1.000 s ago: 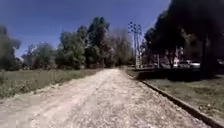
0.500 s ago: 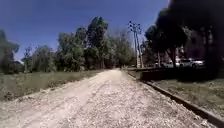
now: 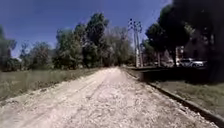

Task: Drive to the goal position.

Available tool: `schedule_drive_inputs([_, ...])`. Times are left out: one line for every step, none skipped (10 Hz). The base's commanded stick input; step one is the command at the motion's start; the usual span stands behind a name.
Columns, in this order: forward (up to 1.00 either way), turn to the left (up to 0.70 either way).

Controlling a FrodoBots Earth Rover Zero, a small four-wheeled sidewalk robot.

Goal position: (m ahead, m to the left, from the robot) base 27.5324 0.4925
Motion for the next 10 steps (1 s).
schedule_drive_inputs([0.85, 0.00])
schedule_drive_inputs([0.85, 0.00])
schedule_drive_inputs([0.85, 0.00])
schedule_drive_inputs([0.85, 0.00])
schedule_drive_inputs([0.85, 0.00])
schedule_drive_inputs([0.85, 0.00])
schedule_drive_inputs([0.85, 0.00])
schedule_drive_inputs([0.85, 0.00])
schedule_drive_inputs([0.85, 0.00])
schedule_drive_inputs([0.85, 0.00])
